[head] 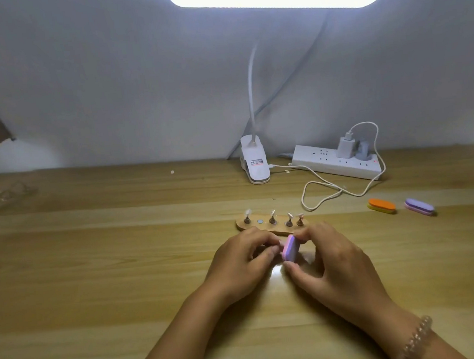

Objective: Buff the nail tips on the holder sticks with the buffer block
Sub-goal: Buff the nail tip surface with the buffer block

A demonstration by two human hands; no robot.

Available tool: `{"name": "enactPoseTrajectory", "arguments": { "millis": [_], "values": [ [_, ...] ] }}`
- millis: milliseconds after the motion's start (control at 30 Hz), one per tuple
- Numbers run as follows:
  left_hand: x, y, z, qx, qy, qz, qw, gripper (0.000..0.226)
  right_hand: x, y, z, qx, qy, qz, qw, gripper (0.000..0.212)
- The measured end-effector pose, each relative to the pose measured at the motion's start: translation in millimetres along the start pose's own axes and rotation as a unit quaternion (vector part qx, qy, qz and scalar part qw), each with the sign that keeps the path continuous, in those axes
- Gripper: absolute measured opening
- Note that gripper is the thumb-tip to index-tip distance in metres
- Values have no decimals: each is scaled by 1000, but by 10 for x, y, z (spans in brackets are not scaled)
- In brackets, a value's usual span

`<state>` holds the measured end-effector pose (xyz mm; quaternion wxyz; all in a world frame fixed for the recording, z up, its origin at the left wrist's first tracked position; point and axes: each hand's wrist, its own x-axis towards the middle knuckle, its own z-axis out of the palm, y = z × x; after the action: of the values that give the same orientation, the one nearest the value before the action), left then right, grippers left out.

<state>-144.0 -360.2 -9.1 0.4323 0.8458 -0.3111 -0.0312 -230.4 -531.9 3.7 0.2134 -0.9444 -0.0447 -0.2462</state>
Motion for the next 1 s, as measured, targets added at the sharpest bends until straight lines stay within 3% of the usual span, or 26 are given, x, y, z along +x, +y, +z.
{"name": "enactPoseTrajectory", "arguments": {
  "millis": [67,167,300,433,567,667,767,900,1000],
  "values": [
    [4,1,2,-1,-2,-1,1000,13,-9,-15,9,-8,-12,-19,1000,36],
    [7,-4,9,5,3,-4,1000,10,15,6,-7,10,12,17,1000,36],
    [1,0,10,-4,-2,-4,1000,10,-26,-17,12,-17,-10,-43,999,34],
    [3,-3,0,-7,-2,-7,1000,9,19,29,-2,24,15,6,1000,33],
    [0,-3,-14,-18,-13,-3,1000,16,-1,8,20,8,-4,-51,999,31],
    [2,3,-19,-10,-14,-2,1000,17,33,30,10,25,28,-8,999,35],
    [2,15,-25,-28,-17,-5,999,19,15,23,28,14,4,-45,999,32],
    [5,0,-20,-18,-8,-8,1000,12,35,46,5,7,20,1,1000,35],
    [6,2,-6,-25,-2,-10,1000,13,6,27,22,-22,-6,-54,998,32]
  ]
}}
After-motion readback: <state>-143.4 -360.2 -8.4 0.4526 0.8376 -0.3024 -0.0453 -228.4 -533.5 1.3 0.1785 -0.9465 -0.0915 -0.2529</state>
